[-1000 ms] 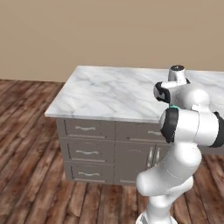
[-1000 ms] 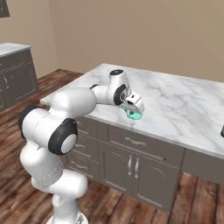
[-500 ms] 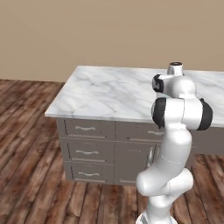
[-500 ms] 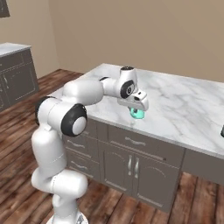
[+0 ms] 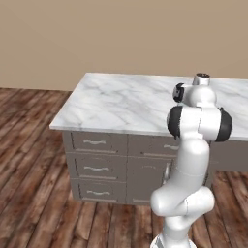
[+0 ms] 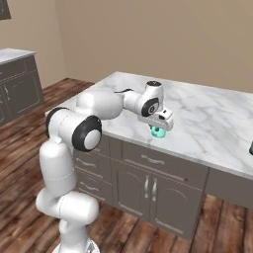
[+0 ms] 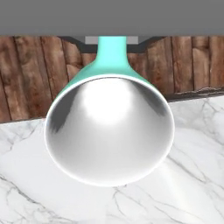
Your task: Clear the mugs and bowl far away from the sink.
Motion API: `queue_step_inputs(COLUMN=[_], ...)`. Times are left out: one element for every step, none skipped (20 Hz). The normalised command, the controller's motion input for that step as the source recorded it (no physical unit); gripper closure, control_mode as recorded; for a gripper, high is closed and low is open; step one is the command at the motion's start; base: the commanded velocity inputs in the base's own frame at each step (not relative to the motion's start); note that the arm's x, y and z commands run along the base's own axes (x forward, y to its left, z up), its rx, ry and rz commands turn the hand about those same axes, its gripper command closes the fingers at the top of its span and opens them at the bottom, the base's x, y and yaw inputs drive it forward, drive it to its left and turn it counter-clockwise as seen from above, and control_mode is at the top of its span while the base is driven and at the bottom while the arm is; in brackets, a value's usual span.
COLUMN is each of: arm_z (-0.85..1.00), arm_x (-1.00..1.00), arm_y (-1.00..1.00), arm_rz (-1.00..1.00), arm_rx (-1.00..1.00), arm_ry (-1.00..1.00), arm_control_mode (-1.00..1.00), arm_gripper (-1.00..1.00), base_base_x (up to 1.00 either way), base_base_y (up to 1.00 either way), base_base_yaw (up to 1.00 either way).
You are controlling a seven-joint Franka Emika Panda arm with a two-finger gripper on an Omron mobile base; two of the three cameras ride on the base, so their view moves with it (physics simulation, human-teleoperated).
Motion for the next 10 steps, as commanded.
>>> queue_step_inputs(arm_z=[-0.29,-0.31,-0.34,-0.4,-0.43,-0.47,-0.49,-0.42,-0.31,-0.19], arm_x=[0.13,0.14,0.18,0.22,0.24,0.26,0.29,0.33,0.35,0.38], arm_y=[-0.04,0.0,0.0,0.0,0.0,0.0,0.0,0.0,0.0,0.0], arm_rz=[0.09,0.09,0.09,0.09,0.09,0.08,0.07,0.06,0.04,0.03], arm_rx=[0.0,0.0,0.0,0.0,0.0,0.0,0.0,0.0,0.0,0.0], arm_ry=[-0.07,-0.09,-0.12,-0.13,-0.13,-0.13,-0.12,-0.11,-0.07,-0.02], arm_control_mode=[-1.0,-1.0,-1.0,-1.0,-1.0,-1.0,-1.0,-1.0,-1.0,-1.0], arm_gripper=[1.0,1.0,1.0,1.0,1.0,1.0,1.0,1.0,1.0,1.0], base_base_x=[0.0,0.0,0.0,0.0,0.0,0.0,0.0,0.0,0.0,0.0], base_base_y=[0.0,0.0,0.0,0.0,0.0,0.0,0.0,0.0,0.0,0.0], base_base_yaw=[0.0,0.0,0.0,0.0,0.0,0.0,0.0,0.0,0.0,0.0])
